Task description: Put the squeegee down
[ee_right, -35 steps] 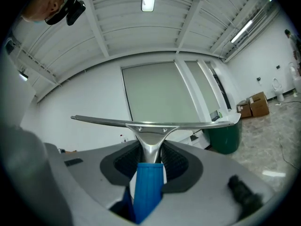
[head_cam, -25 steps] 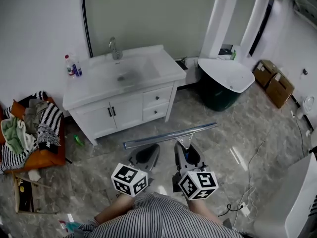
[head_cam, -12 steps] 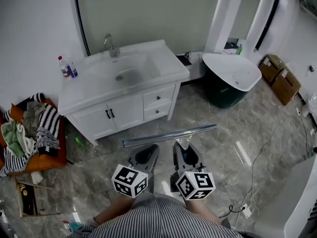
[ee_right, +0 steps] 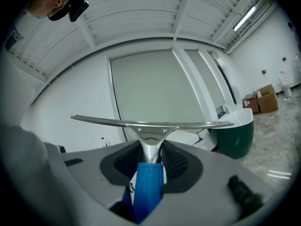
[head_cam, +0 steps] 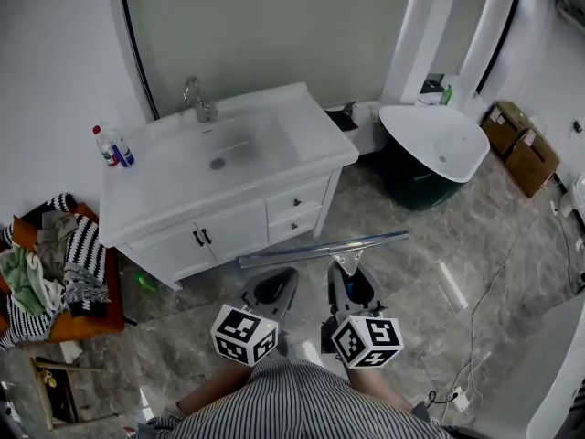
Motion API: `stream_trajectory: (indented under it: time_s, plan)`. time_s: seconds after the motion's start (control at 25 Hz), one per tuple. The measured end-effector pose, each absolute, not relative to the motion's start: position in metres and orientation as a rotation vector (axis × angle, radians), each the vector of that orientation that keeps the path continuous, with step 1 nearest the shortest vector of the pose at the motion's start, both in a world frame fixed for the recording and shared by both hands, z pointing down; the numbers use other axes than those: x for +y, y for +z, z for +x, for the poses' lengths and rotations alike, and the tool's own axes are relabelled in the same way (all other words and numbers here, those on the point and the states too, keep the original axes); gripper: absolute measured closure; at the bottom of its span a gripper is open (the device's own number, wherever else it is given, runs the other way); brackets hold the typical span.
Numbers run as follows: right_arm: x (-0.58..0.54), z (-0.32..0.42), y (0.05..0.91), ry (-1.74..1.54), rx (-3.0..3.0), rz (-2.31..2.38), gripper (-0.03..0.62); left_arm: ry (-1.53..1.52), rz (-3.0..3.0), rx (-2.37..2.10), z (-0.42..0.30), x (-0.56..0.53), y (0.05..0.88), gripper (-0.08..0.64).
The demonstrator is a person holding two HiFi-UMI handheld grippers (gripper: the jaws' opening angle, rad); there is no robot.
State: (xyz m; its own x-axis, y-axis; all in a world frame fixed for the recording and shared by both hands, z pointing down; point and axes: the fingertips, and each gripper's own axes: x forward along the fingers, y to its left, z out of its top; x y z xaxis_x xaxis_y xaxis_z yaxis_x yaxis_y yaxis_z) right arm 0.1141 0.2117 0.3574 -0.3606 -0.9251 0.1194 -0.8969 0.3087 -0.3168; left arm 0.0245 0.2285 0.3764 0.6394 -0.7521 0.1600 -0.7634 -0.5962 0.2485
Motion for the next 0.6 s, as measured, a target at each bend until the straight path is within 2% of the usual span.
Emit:
stream_trajectory:
  time_s: [0.6]
  plan:
    - [0.013, 0.053, 0.341, -0.43, 2.48, -1.754, 0.465, 0.007, 2.669, -1.072, -0.016, 0.028, 0.355, 0.537]
